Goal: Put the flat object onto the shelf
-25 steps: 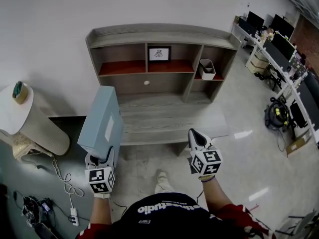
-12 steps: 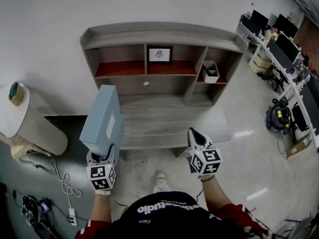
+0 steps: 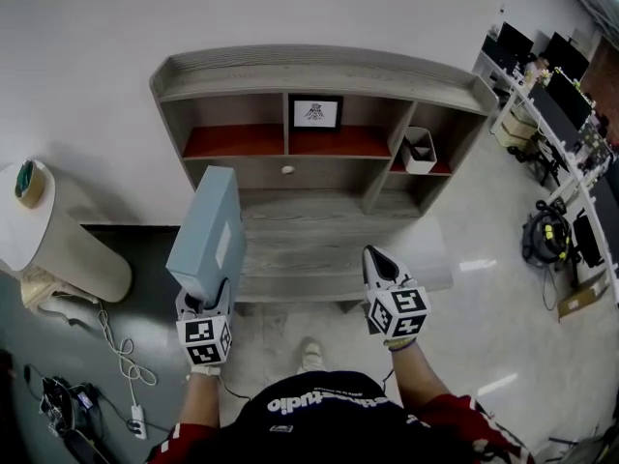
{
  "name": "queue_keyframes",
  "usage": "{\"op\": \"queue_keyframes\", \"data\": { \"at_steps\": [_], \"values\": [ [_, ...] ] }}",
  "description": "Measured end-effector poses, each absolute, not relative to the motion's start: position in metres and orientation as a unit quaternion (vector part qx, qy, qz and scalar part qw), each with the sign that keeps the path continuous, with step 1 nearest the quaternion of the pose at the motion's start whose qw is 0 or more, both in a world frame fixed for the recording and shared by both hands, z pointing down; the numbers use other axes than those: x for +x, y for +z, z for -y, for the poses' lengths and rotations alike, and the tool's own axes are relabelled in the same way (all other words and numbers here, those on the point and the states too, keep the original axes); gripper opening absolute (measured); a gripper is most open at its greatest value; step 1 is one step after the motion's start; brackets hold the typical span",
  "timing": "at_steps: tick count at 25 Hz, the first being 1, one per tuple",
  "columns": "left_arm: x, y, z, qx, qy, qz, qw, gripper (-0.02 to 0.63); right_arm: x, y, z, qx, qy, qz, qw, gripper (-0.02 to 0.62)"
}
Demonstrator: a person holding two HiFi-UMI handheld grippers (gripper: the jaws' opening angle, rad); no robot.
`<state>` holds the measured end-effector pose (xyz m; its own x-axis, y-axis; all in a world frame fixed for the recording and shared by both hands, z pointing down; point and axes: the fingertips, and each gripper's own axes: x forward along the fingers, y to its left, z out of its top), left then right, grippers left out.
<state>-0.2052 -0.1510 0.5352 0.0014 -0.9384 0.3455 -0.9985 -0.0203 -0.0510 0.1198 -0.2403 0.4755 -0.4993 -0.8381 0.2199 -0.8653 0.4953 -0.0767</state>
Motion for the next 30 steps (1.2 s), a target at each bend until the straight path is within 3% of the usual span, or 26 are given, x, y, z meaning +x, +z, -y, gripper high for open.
{"op": "queue_keyframes", "data": {
  "at_steps": [30],
  "values": [
    [-0.197,0.615,0.245,0.666,0.157,0.715,0.146,0.270,0.094,0.494,0.345,0.438,0.080,0.889,0.106,0.000]
  ]
}}
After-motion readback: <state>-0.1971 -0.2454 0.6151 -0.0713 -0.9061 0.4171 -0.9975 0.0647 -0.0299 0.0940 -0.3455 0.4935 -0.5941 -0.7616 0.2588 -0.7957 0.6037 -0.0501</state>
